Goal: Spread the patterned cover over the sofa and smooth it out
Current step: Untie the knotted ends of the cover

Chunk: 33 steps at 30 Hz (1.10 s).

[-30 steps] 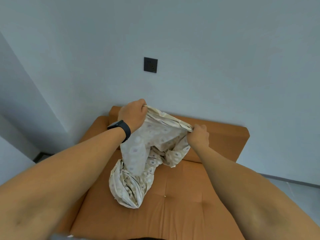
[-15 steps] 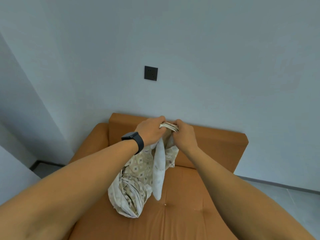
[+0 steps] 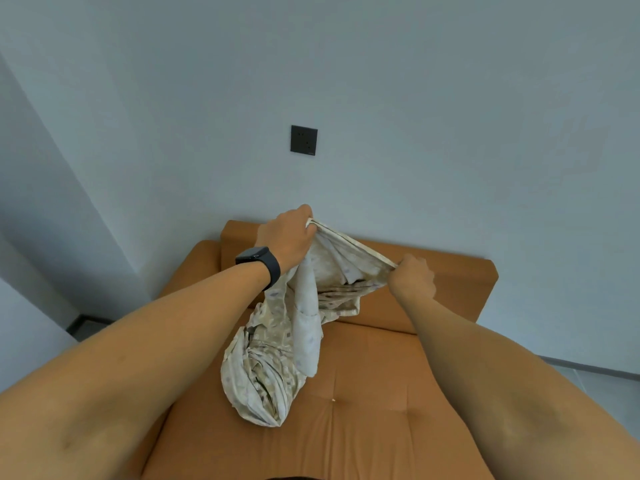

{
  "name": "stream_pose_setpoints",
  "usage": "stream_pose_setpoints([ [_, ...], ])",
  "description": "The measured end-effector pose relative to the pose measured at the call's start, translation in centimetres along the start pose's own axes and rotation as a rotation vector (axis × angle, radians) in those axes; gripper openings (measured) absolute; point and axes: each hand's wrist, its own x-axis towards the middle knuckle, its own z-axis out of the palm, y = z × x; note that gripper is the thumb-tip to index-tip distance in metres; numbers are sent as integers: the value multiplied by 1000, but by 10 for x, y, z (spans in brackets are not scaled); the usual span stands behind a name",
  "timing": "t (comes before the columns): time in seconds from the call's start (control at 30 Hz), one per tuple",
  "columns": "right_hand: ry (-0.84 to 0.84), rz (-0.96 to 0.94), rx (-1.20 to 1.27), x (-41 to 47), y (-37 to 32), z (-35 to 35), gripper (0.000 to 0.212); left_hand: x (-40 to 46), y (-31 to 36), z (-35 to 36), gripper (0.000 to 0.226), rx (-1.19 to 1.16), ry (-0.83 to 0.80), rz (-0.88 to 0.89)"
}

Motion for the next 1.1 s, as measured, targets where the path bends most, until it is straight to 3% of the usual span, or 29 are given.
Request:
stream_pose_setpoints([
  [0.2, -127, 156, 136, -6, 20, -3, 25, 11, -21, -17, 19, 86, 26, -121],
  [0.33, -38, 199, 287, -3, 14, -15, 26, 12, -41, -21, 18, 112, 58, -235],
  [0.43, 99, 96, 431, 8, -22, -36, 28, 10, -52, -19, 12, 89, 90, -336],
  [0.53, 107, -56, 563, 8, -56, -51, 30, 8, -67, -12, 7, 84, -71, -373],
  [0.6, 74, -113, 607, 1, -67, -52, 31, 4, -64, -7, 28, 83, -244, -339],
  [0.7, 26, -167, 570, -10, -72, -44, 25, -11, -32, 7, 95, 37, -543, -181],
  [0.73, 13, -182, 552, -14, -73, -40, 22, -15, -16, 13, 105, -16, -575, -99],
  [0.8, -34, -229, 539, -22, -75, -31, 16, -21, 13, 25, 95, -219, -519, 8],
  [0.87, -78, -277, 522, -31, -74, -23, 15, -24, 26, 34, 58, -347, -410, 33],
  [0.97, -67, -314, 503, -37, -63, -15, 20, -22, 25, 33, 8, -160, -259, 66],
  [1.1, -8, -347, 322, -36, -41, -4, 16, -20, 32, 21, 18, -93, -122, 135],
])
